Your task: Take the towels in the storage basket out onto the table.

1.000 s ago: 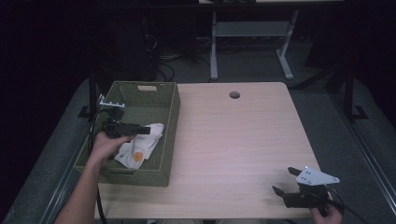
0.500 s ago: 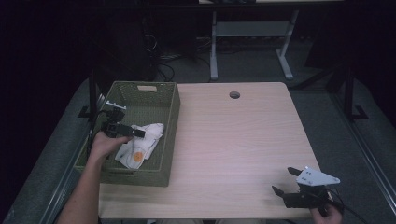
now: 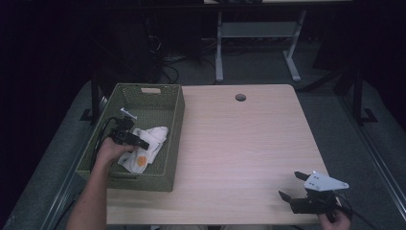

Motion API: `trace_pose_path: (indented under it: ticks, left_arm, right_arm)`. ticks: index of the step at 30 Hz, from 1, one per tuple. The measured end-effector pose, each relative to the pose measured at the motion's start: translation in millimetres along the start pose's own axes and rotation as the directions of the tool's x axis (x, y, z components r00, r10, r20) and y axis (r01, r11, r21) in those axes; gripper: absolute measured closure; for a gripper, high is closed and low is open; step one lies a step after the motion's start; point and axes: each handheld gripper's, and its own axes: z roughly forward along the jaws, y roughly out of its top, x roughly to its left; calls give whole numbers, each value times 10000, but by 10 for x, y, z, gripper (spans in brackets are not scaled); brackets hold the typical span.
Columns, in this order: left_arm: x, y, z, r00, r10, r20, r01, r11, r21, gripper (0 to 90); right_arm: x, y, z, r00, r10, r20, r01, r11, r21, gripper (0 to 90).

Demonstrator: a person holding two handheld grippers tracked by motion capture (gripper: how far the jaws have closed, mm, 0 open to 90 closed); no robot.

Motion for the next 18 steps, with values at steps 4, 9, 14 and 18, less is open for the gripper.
trace_pose_path:
  ticks: [4,9,14,18]
  left_arm:
    - [-14,-1,71,9997,173,-160,-166,9989,441,385]
    - [-99,25,114,9933,717,-910,-643,9945,822,422]
    - [-215,91,178,9810,997,-1666,-766,9872,1398,429]
    - [-235,102,179,9781,1036,-1806,-766,9856,1505,451]
  right_arm:
    - [-1,5,2,10000,0,0,0,10000,-14,138]
    - [-9,6,1,10000,-5,25,5,10000,-56,138]
    - [-16,8,-9,10000,-48,43,48,10000,-72,139]
    - [-14,9,-9,10000,-34,43,34,10000,-85,139]
